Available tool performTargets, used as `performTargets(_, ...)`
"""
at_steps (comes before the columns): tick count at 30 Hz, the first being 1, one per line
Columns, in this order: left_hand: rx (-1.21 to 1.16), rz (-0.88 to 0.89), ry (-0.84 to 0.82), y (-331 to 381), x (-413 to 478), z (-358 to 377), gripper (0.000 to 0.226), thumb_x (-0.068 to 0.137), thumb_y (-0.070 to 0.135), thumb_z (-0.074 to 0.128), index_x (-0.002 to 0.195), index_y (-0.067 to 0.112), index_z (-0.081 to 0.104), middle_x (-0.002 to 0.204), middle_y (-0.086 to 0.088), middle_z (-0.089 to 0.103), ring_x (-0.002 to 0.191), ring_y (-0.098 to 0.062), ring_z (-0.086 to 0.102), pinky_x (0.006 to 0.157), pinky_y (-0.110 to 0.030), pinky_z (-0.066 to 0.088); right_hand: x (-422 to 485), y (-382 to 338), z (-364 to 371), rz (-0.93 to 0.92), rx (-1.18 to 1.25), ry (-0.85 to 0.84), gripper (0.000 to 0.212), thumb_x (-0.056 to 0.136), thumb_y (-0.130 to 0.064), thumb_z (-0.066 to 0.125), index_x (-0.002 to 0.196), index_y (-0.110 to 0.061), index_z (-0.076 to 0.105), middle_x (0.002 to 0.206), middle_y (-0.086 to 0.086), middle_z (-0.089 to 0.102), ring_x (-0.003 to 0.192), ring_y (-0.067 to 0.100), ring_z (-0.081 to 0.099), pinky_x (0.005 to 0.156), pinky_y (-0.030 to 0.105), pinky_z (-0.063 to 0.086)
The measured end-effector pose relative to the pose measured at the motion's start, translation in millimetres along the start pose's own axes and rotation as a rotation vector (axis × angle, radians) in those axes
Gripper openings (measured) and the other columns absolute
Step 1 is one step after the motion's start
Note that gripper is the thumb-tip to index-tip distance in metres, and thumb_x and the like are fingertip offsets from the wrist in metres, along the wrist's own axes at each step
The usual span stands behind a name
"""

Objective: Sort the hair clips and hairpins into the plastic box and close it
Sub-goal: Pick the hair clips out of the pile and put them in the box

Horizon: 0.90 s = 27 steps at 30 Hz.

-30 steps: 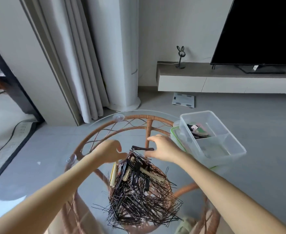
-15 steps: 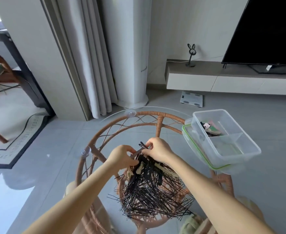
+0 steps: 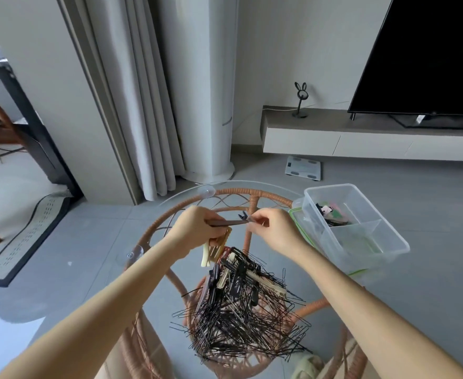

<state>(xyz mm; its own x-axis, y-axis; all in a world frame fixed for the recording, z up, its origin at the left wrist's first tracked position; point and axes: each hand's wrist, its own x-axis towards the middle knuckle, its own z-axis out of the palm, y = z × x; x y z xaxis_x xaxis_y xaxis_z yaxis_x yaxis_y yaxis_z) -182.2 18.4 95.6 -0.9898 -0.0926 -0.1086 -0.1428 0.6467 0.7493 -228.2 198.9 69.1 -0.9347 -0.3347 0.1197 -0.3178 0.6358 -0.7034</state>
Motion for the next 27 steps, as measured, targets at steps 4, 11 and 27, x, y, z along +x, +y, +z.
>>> performTargets(4, -0.07, 0.038, -0.037, 33, 17, -3, 0.015, 0.078, 0.009, 0.07, 0.092, 0.011, 0.075, 0.064, -0.002, 0.069, 0.044, -0.003, 0.058, 0.057, -0.017, 0.054, 5, 3, -35, 0.007, 0.042, 0.103, 0.007, 0.081, -0.018, 0.067, 0.076, -0.013, 0.069, 0.065, -0.002, 0.062, 0.065, 0.015, 0.052, 0.058, 0.027, 0.037)
performTargets(11, -0.203, 0.055, -0.07, 115, 63, 33, 0.019, 0.082, 0.006, 0.065, 0.099, 0.009, 0.072, 0.083, -0.011, 0.072, 0.054, -0.01, 0.064, 0.069, -0.024, 0.059, 21, 53, -122, 0.22, 0.124, 0.445, 0.034, 0.079, -0.017, 0.068, 0.058, 0.006, 0.055, 0.057, 0.021, 0.034, 0.063, 0.015, 0.03, 0.056, 0.029, 0.021)
performTargets(27, 0.409, 0.24, -0.285, 173, 119, 175, 0.028, 0.088, 0.014, 0.05, 0.108, 0.007, 0.068, 0.114, -0.013, 0.066, 0.106, -0.032, 0.06, 0.073, -0.026, 0.047, 29, 140, -131, 0.541, 0.053, 0.424, 0.023, 0.072, 0.004, 0.055, 0.083, -0.005, 0.073, 0.089, 0.019, 0.071, 0.091, 0.034, 0.064, 0.074, 0.032, 0.049)
